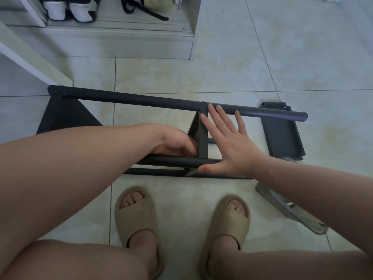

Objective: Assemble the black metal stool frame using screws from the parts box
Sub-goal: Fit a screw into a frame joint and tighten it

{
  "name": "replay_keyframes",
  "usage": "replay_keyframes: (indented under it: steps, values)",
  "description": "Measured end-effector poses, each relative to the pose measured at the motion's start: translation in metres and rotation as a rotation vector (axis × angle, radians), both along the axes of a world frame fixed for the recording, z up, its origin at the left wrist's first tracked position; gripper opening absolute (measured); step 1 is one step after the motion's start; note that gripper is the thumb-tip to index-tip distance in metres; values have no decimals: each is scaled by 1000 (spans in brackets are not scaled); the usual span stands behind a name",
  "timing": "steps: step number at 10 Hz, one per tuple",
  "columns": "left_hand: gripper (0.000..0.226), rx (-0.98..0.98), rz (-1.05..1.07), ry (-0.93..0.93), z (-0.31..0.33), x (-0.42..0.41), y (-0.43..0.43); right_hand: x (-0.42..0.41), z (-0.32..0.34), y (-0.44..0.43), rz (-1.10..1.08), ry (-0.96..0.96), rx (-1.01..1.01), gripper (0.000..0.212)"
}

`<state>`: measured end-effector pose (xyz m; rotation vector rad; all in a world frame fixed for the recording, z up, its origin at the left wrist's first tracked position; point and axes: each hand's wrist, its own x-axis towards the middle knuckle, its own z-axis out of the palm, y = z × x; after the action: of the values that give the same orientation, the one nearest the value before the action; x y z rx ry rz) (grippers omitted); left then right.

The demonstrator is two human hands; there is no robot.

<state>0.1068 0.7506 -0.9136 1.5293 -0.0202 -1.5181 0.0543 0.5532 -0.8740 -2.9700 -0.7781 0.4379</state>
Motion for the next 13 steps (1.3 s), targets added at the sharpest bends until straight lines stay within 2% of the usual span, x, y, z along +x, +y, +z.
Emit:
replay_keyframes:
  steps: [2, 3, 4, 6, 10, 13]
  values:
    - [28, 2, -40, 33, 5, -1, 0, 0, 0, 0, 0, 1, -3, 125]
    - [37, 5, -25, -17, 7, -2, 0, -1, 0, 0, -1, 2, 7, 125]
    - [18, -13, 26, -67, 8, -3, -1, -1, 0, 0, -2, 3, 12, 125]
    - [29, -37, 85, -91, 6, -4, -3, -1, 0, 0, -2, 5, 9, 125]
    - [20, 31, -24, -10, 4, -2, -2, 0, 0, 0, -3, 4, 7, 125]
    - [17, 47, 61, -54, 6, 3, -7, -1, -1, 0, -5, 7, 16, 125]
